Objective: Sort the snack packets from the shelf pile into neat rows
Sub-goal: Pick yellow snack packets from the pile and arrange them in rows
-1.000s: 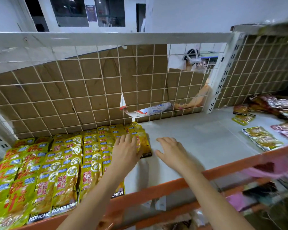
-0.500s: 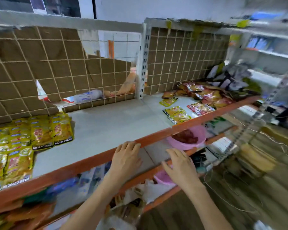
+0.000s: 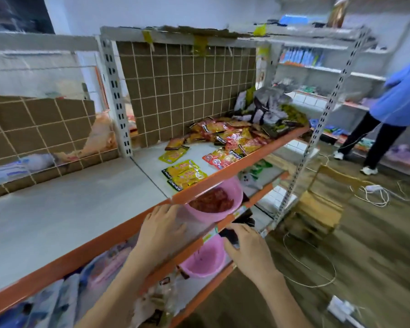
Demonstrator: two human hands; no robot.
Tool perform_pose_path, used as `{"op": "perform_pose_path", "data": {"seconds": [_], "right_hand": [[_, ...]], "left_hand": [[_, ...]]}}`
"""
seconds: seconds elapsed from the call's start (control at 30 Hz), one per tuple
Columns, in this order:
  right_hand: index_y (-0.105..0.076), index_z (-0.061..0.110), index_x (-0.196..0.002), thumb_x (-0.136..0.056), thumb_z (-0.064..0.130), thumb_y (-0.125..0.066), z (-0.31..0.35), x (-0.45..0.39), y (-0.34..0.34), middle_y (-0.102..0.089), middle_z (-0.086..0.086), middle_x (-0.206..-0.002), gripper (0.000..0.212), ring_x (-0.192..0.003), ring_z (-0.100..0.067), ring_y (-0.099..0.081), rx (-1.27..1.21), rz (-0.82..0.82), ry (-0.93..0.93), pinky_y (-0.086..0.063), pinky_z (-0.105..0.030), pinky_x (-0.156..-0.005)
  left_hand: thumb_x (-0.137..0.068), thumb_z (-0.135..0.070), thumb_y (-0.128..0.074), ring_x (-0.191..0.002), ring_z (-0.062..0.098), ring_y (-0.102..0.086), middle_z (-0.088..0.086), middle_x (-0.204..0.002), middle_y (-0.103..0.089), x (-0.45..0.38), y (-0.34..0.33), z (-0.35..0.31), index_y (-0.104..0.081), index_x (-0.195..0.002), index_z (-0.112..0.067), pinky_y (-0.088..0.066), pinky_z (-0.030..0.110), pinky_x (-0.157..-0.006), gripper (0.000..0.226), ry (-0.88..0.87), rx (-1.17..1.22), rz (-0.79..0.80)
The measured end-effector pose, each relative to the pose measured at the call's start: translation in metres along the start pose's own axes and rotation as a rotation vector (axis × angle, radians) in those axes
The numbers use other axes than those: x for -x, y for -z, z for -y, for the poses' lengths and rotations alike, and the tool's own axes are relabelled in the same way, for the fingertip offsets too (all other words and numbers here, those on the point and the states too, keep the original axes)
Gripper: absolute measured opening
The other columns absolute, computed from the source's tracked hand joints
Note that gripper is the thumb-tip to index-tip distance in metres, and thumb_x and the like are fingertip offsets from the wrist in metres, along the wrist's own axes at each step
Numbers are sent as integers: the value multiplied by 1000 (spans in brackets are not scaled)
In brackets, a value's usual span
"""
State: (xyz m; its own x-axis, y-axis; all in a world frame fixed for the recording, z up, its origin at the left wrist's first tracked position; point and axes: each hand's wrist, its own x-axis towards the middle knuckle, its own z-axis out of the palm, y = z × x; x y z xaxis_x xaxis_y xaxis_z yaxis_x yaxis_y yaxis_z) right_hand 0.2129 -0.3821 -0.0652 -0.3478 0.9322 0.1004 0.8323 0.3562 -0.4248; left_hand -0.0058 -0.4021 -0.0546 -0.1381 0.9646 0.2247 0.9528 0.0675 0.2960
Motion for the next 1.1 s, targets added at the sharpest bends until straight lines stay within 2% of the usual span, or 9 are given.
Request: {"op": "perform_pose_path", "data": {"seconds": [0.1,0.2,0.4,0.5,0.53,0.63,0.8,0.93,1.1], "right_hand": [[-56,20,-123,-94,37,-50,-4,-48,3,-58,3,-120,34,-115,-17,-48,-28,-21,36,-37,-27,-97],[-60,19,-119,-92,40,-51,-3,-106,-3,-60,1,-117,35,-113,-21,-49,-48,-56,66,-38,-33,-99],[-59,18,-118,-79,66,-29,21,-197,-19,-59,-1,-115,69,-113,-25,-49,21,-23,101,-39,-39,-94],[-64,18,-108,-69,65,-55,30,-228,-31,-64,-3,-100,61,-99,-28,-61,94,-42,88,-47,-44,-83],[-61,18,-114,-71,65,-59,32,-236,-34,-63,-4,-106,64,-104,-29,-59,120,8,84,-45,-46,-87],[-37,20,-136,-83,58,-57,26,-261,-42,-41,-6,-135,69,-128,-30,-35,112,169,87,-28,-45,-105],[-34,18,-139,-83,36,-66,15,-302,-34,-37,-9,-133,66,-127,-27,-32,-47,274,156,-28,-35,-109],[-33,18,-139,-81,21,-68,10,-333,-28,-31,-11,-133,68,-125,-28,-28,-210,372,152,-30,-32,-101],[-34,18,-139,-78,18,-68,4,-363,-31,-32,-10,-133,70,-128,-29,-28,-272,426,148,-34,-34,-103]], "left_hand": [[-79,-58,-36,-119,25,-49,3,-121,-59,-50,-4,3,-55,-125,-21,-38,36,-96,62,47,26,10],[-89,-42,-55,-123,26,-46,6,-127,-56,-102,-11,13,-52,-130,-18,-36,37,-99,48,78,8,-31],[-95,-39,-49,-127,24,-41,4,-136,-49,-183,-23,31,-45,-136,-19,-38,36,-99,46,215,45,49],[-95,-41,-48,-123,24,-46,6,-132,-51,-205,-36,35,-47,-134,-17,-42,36,-93,46,277,7,75],[-94,-45,-48,-122,24,-46,7,-131,-52,-209,-40,37,-46,-134,-16,-43,36,-91,49,290,-22,100],[-90,-59,-43,-119,24,-45,7,-127,-50,-221,-49,41,-45,-132,-15,-44,35,-90,60,334,-86,160],[-92,-55,-43,-119,24,-45,7,-125,-50,-238,-54,43,-48,-127,-16,-43,35,-92,53,421,-119,148],[-92,-51,-46,-117,28,-46,11,-123,-49,-250,-58,40,-47,-122,-9,-41,36,-88,51,523,-48,135],[-94,-46,-48,-115,30,-50,13,-128,-46,-264,-64,36,-43,-126,-6,-40,35,-86,52,603,18,89]]}}
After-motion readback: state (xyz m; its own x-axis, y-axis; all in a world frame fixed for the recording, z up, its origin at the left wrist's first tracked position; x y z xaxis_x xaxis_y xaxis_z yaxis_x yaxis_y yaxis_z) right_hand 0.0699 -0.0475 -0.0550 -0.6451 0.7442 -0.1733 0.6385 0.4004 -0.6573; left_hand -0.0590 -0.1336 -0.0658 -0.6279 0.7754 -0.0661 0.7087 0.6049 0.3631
